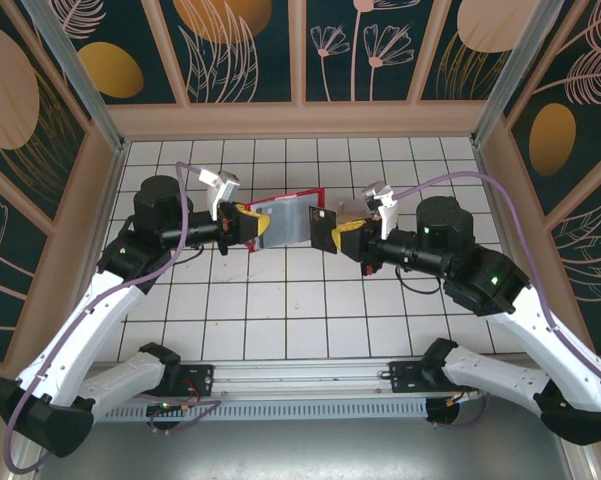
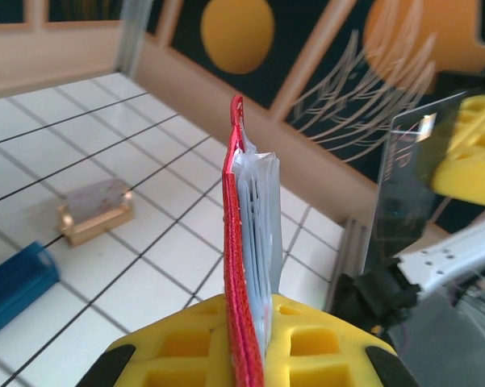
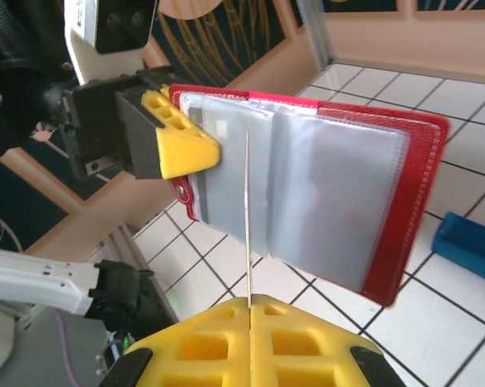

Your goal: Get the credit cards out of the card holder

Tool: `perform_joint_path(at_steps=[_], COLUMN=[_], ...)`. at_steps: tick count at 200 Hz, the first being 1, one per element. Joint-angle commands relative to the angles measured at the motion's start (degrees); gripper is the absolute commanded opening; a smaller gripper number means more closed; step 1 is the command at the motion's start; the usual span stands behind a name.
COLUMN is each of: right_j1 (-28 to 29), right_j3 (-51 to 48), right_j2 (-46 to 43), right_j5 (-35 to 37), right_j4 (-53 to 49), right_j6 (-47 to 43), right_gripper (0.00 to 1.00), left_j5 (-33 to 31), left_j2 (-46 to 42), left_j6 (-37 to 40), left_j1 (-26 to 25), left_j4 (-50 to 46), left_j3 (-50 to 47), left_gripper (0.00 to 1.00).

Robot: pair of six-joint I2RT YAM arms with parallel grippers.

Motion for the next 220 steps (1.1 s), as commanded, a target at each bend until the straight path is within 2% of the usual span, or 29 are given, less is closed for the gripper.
perform_joint_path(at_steps=[1,33,52,66,97,143,200,220], right_j1=[-1.38,-7.17,-10.91,-12.51,-13.20,-14.01,-14.01,-14.00], right_j3=[3.40,5.57,7.57,9.73,13.23,23.54,43.52,47.83], right_j2=[2.77,9.01,13.87,17.74,25.77,39.21,59.60,64.34], right_j5=[3.79,0.08,1.07,1.77,4.65,3.41,6.42,6.75], right_j4=[-3.83,-7.22,-9.89,-12.02,-14.63,-21.95,-33.82,-34.31], right_j6=[-4.29,-13.89,-20.96,-26.69,-40.63,-58.54,-68.31,-70.37], right_gripper=[0.00,0.00,0.00,0.00,0.00,0.00,0.00,0.00], left_j5=[-8.90,-14.29,-20.10,-21.76,-22.25,-24.83,-26.49,-26.84], left_j2=[-0.27,-1.05,-1.89,-2.28,-3.80,-8.27,-13.32,-14.56], left_j6=[2.87,4.41,5.56,5.56,3.32,1.75,-0.60,-1.41], left_j1=[0.53,0.47,0.47,0.49,0.47,0.47,0.47,0.47], left_j4=[-4.26,-6.78,-8.61,-9.61,-9.92,-11.09,-12.35,-11.69], left_j3=[1.58,0.83,-0.75,-1.70,-4.07,-8.47,-10.07,-10.70], left_gripper=[0.00,0.00,0.00,0.00,0.00,0.00,0.00,0.00])
